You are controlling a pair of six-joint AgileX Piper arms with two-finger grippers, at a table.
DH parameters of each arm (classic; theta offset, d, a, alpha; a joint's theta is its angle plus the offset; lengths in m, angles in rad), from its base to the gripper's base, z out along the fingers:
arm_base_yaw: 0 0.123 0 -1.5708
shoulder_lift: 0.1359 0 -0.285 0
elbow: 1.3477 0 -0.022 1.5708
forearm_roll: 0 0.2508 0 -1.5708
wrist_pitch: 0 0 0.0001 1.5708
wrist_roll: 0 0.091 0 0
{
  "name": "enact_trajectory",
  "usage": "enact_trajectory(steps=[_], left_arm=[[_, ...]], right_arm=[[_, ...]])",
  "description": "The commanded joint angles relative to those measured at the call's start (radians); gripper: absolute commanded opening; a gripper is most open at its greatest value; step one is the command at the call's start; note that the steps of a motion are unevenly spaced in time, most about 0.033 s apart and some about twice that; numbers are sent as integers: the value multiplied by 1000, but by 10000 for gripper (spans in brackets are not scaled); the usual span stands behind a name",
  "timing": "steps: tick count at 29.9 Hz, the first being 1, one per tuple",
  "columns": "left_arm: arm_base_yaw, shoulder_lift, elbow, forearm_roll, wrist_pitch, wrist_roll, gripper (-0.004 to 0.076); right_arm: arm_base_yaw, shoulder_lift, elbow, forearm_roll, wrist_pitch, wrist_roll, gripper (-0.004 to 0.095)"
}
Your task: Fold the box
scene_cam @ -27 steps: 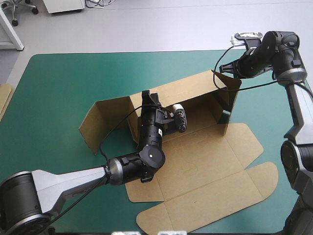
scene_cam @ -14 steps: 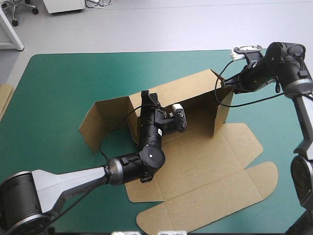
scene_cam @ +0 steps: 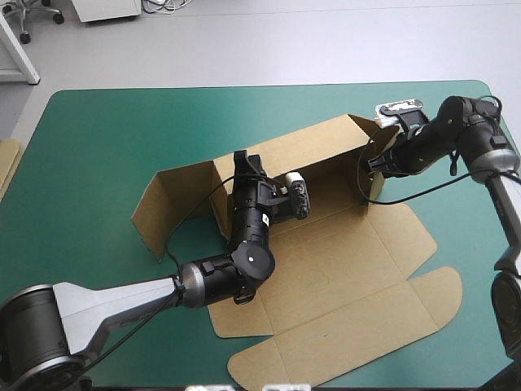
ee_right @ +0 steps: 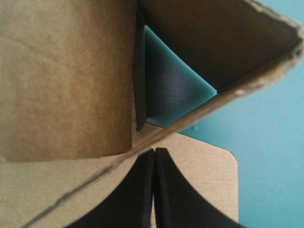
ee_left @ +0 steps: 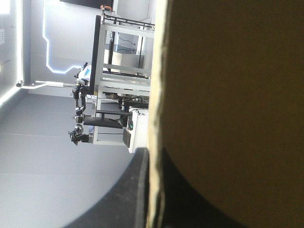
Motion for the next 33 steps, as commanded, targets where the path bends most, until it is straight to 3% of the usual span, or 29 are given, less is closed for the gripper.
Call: enact_trajectory(steps=[1, 5, 7, 9, 13, 16, 19, 23, 33], left_arm=[[-1, -41, -24, 119, 55, -21, -10], [-1, -41, -24, 119, 53, -24, -10], [-1, -41, -24, 119, 53, -24, -10], [-1, -41, -24, 121, 53, -24, -10], [-1, -41, -24, 119, 49, -24, -10], [-1, -41, -24, 119, 46, -24, -10], [-1, -41, -24, 121, 46, -24, -10], [-1, -41, -24, 123, 46, -24, -10], [-1, -41, -24, 119, 46, -24, -10]], right_arm=[[-4, -70, 12, 5, -70, -54, -8], [-4, -77, 14, 16, -46, -67, 118], [-4, -81, 14, 48, 32, -67, 204], [-4, -97, 14, 68, 116, -44, 226], [-4, -185, 9, 82, 109, 10, 164], [-4, -250, -31, 57, 60, 17, -24], [-6, -265, -93, -42, -13, 81, -19], [-39, -211, -187, -117, -25, 129, -19], [-164, 37, -417, 34, -34, 129, -20]])
